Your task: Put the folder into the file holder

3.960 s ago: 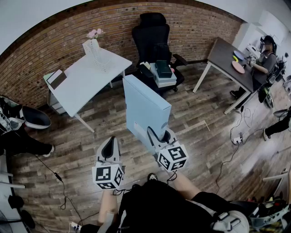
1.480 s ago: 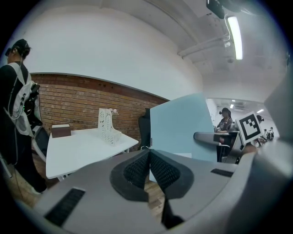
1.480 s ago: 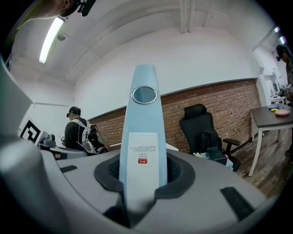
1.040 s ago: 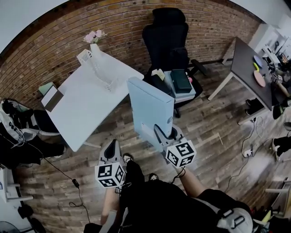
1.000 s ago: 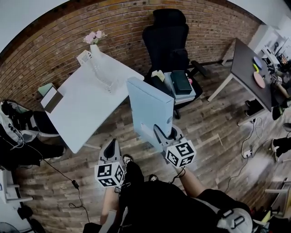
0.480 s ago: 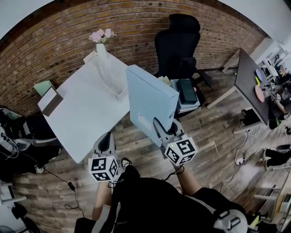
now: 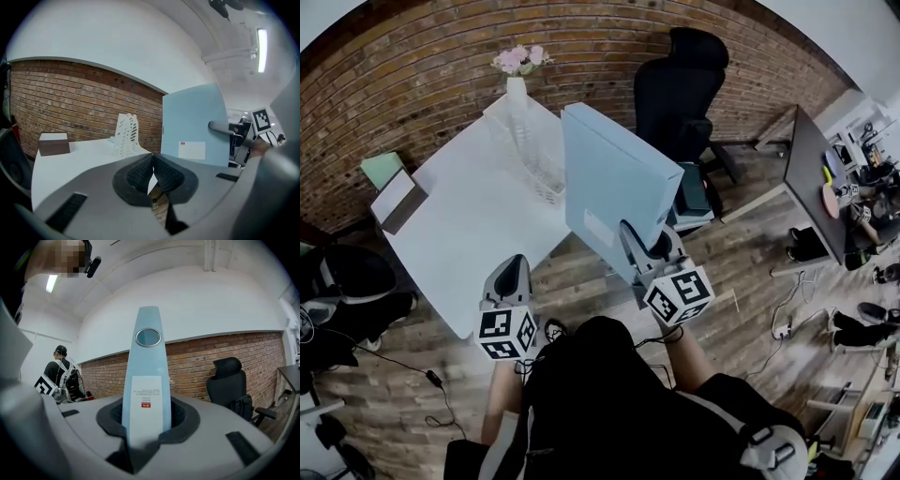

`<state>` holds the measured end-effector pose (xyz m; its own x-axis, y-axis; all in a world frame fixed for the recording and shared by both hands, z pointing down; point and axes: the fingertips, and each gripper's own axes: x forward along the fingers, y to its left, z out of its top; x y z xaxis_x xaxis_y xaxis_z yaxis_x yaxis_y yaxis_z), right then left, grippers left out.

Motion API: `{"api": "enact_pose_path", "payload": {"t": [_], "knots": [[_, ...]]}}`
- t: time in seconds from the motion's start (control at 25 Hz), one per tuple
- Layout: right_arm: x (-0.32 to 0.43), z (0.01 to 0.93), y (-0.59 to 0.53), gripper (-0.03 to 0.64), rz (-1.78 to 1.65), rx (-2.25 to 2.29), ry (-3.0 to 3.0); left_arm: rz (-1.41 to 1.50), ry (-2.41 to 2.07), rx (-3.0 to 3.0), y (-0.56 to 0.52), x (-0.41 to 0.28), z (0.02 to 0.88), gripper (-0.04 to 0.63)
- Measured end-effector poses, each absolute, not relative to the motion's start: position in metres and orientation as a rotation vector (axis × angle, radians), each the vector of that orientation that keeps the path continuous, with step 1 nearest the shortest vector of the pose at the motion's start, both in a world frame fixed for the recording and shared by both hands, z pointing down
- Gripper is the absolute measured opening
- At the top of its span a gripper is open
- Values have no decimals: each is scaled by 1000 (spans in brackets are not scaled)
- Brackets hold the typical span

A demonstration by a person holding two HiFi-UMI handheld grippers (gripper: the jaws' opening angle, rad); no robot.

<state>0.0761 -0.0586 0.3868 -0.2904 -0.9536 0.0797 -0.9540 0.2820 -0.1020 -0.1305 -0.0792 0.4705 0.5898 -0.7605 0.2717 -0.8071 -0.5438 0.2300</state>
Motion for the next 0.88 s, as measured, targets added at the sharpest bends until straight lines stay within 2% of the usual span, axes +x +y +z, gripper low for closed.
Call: {"api": "enact_pose_path", "payload": {"t": [0.88], "knots": [[57,350,-208,143,88,1635,-2717,163,-1434,2422,-215,-122,463,23]]}}
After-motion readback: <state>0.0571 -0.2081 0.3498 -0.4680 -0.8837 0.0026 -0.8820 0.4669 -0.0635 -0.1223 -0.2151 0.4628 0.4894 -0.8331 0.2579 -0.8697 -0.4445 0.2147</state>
